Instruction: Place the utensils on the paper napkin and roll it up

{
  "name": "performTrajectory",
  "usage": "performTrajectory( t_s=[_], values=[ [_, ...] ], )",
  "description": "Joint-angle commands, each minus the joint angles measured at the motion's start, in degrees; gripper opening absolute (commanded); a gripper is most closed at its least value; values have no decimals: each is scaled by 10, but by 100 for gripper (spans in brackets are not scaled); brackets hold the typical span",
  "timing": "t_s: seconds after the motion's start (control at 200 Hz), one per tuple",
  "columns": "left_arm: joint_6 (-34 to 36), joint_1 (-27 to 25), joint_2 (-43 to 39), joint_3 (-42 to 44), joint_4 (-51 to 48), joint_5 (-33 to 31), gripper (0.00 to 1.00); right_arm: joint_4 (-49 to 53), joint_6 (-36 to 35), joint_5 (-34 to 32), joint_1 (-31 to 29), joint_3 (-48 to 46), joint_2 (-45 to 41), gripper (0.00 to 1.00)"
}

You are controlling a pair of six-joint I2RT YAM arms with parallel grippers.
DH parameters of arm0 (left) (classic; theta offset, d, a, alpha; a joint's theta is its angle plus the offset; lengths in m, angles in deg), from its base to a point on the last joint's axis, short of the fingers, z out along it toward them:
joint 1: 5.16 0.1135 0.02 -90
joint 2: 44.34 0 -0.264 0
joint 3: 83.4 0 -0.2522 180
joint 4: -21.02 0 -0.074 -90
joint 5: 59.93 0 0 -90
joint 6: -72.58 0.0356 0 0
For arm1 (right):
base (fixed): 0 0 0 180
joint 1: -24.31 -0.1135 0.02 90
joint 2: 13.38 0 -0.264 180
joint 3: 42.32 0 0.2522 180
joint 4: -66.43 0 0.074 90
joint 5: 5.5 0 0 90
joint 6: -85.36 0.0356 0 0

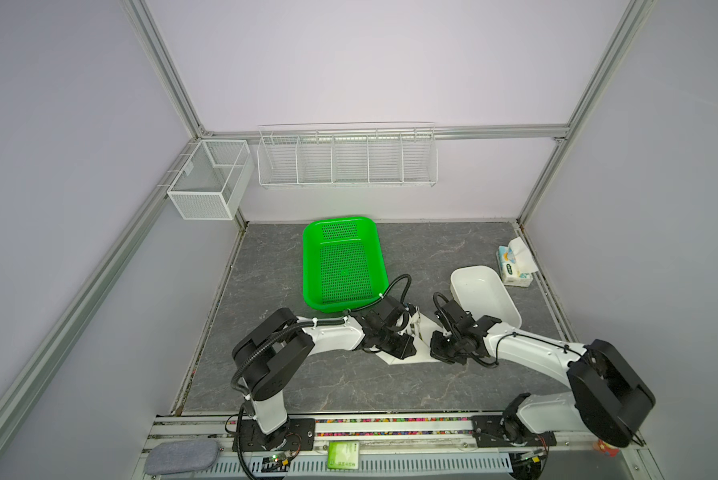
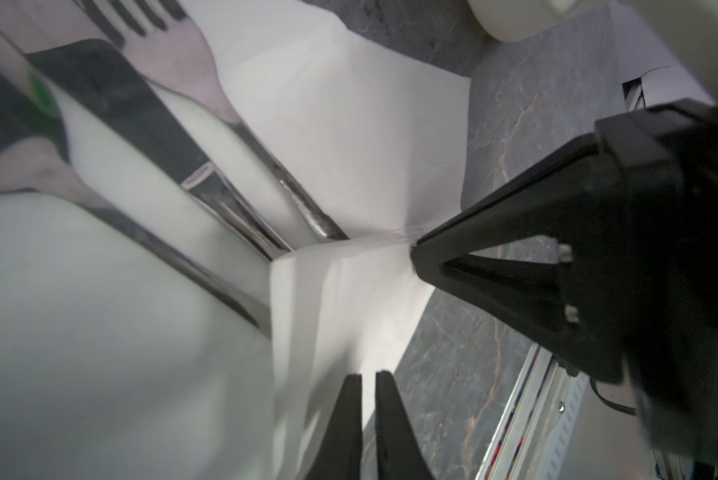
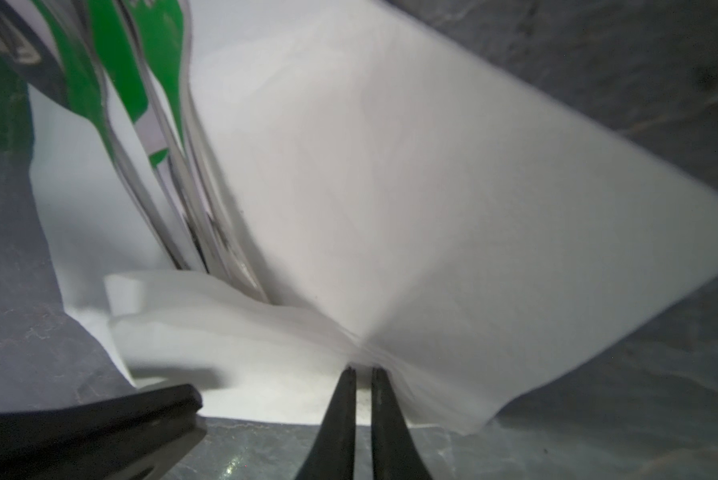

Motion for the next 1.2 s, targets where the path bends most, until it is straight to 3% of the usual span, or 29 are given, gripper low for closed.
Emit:
performTrajectory(
  t_s=[0.0,0.265,0.46,0.555,0.64,0.855,1.195],
  values=[
    [-31,5,12,26,33,-14,11,28,-1,-12,-4,9,7,14],
    [-40,6,24,41,52,-10,11,26,-5,-5,-6,17,1,14],
    [-37,6,16,43,44,-12,11,24,-18,-2,-10,23,-65,15],
    [-33,6,12,43,44,-11,11,-2,-32,32,-10,18,-80,17],
    [-17,6,14,35,33,-2,11,-30,-43,63,-14,19,-61,17],
    [-4,7,5,33,25,-2,12,-50,-45,71,-30,38,5,16],
    [-6,7,-26,46,29,2,17,-7,-48,25,-34,44,53,13]
  ],
)
